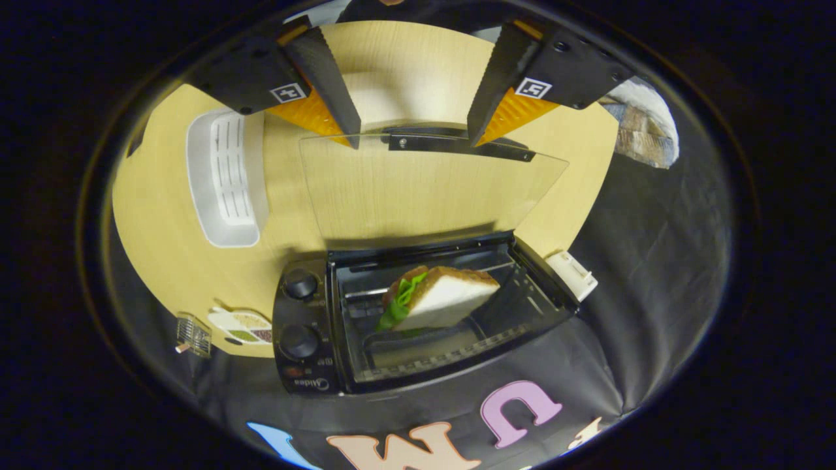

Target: Open the toaster oven, put the food inside, and close the toaster oven door.

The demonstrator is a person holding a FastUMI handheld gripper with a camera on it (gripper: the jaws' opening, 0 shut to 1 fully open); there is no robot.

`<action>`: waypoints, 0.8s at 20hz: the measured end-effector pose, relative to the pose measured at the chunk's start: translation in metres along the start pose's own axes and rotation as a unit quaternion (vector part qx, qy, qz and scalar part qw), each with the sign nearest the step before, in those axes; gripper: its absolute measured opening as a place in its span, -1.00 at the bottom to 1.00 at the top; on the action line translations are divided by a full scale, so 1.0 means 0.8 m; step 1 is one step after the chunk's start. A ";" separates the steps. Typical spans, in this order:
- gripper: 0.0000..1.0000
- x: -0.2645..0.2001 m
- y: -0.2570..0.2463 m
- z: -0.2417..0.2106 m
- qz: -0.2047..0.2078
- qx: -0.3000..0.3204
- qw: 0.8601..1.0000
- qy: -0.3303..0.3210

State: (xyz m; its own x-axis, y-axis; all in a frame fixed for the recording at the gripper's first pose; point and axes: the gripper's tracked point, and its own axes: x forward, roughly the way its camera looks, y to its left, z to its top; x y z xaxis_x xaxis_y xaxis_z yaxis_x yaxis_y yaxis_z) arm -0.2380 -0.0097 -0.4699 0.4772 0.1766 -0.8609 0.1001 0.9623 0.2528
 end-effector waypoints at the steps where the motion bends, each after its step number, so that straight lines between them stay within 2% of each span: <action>1: 0.99 -0.005 0.003 0.014 0.002 -0.004 1.000 -0.015; 8: 0.99 -0.024 0.030 0.110 0.029 -0.019 0.994 -0.103; 16: 0.99 -0.027 0.041 0.179 0.037 -0.015 0.987 -0.156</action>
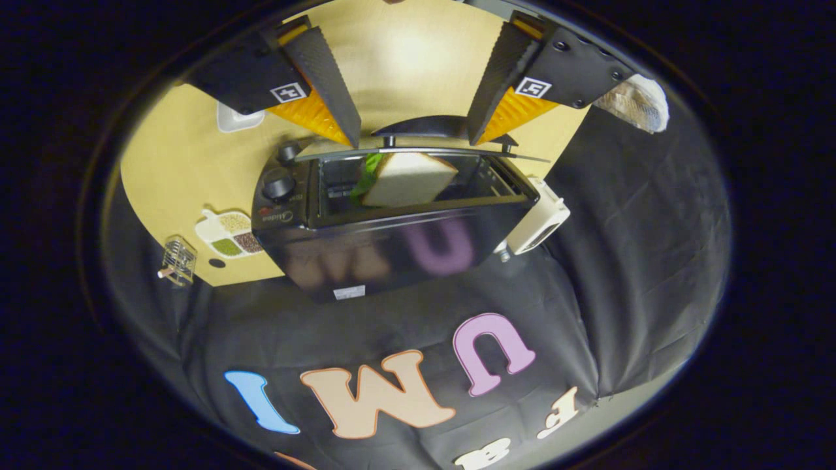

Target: Open the toaster oven, put the food inside, and close the toaster oven door.

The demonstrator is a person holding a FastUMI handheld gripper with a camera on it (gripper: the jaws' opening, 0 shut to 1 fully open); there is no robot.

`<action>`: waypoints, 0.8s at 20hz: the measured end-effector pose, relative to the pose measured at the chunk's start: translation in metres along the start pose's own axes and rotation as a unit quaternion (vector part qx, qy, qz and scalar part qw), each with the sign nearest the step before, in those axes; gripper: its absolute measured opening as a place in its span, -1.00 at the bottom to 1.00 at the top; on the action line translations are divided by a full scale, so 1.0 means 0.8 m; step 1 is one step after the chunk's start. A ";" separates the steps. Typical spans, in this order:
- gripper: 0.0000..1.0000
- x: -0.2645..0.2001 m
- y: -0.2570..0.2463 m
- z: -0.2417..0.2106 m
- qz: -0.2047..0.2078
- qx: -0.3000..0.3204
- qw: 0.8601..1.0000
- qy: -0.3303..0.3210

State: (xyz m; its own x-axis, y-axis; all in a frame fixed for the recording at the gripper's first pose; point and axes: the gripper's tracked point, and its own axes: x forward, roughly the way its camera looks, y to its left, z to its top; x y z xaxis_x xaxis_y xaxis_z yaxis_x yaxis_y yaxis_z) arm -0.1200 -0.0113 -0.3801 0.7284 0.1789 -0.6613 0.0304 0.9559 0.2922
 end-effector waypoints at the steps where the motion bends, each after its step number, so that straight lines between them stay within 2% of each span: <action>1: 0.99 0.001 0.000 0.011 -0.001 -0.002 1.000 -0.010; 6: 0.98 0.002 0.001 0.045 -0.003 -0.004 0.999 -0.041; 11: 0.98 0.000 -0.010 0.046 -0.017 -0.009 0.999 -0.044; 16: 0.98 -0.025 -0.055 0.063 -0.056 -0.029 0.996 -0.071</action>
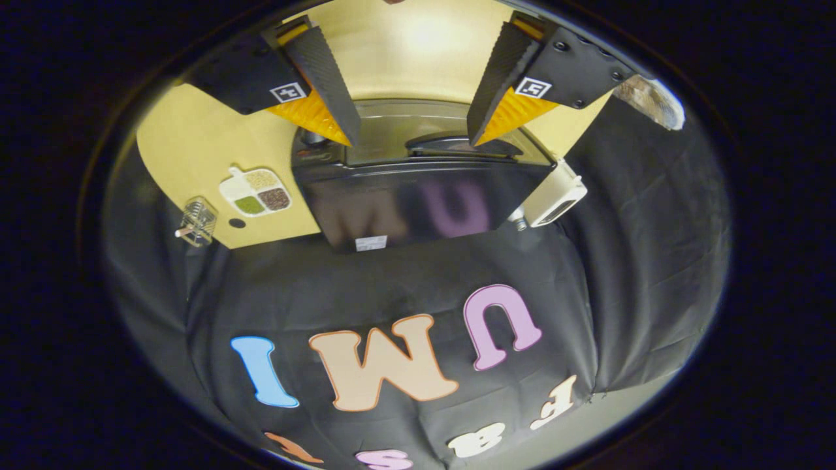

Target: Open the toaster oven, put the food inside, and close the toaster oven door.

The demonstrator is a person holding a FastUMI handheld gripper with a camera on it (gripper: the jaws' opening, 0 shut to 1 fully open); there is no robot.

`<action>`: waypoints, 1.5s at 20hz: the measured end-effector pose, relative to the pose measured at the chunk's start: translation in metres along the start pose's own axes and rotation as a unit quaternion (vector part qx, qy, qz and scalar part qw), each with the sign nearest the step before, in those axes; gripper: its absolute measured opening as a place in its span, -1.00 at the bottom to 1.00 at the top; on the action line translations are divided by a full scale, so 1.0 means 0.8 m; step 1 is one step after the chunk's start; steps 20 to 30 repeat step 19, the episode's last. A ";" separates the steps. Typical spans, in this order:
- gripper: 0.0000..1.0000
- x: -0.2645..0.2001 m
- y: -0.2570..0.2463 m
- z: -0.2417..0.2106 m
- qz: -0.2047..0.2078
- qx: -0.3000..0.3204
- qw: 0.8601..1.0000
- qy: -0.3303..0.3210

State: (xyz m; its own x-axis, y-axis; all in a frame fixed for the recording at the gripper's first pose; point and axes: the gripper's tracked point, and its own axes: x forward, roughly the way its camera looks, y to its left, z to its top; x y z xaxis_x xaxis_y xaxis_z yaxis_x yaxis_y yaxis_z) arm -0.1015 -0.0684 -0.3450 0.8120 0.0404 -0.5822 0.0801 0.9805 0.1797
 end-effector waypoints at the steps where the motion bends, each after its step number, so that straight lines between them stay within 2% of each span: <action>1: 0.98 -0.007 -0.019 0.012 -0.016 -0.002 1.000 -0.012; 6: 0.98 -0.056 -0.129 0.116 -0.101 -0.026 0.989 -0.101; 11: 0.98 -0.129 -0.221 0.265 -0.162 -0.046 0.962 -0.214; 16: 0.97 -0.197 -0.266 0.372 -0.174 -0.071 0.936 -0.299; 19: 0.97 -0.216 -0.295 0.403 -0.175 -0.088 0.923 -0.332; 30: 0.97 -0.216 -0.295 0.403 -0.175 -0.088 0.923 -0.332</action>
